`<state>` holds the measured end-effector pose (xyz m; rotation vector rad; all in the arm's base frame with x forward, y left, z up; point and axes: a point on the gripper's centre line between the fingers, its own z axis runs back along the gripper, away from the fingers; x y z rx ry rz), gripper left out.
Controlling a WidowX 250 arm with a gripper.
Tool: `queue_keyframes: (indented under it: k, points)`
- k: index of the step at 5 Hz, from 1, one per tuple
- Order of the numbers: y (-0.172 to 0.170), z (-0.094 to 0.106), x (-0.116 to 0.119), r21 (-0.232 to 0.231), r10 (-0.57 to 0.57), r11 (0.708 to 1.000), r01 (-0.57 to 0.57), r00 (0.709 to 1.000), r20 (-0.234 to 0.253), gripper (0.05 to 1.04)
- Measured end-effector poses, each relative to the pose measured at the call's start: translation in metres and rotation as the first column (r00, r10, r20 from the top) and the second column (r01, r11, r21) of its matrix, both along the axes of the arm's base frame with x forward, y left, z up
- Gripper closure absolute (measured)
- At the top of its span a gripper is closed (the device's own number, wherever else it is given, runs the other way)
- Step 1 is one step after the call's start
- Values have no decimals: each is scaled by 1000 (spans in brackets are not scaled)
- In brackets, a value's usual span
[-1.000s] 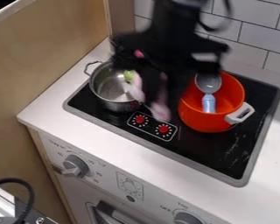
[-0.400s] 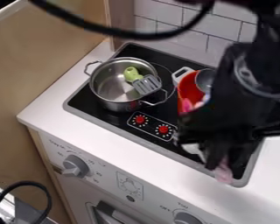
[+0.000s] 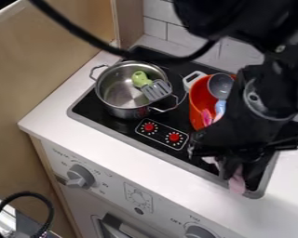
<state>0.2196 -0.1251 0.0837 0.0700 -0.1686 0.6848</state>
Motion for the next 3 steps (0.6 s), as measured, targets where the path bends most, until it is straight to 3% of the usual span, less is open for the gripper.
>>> queue_keyframes:
  k: [2,3]
  points:
    - [8,-10,8,13,-11,1000,11,1000,3,791]
    - [12,-5,8,42,6,999,-5,1000,-24,517]
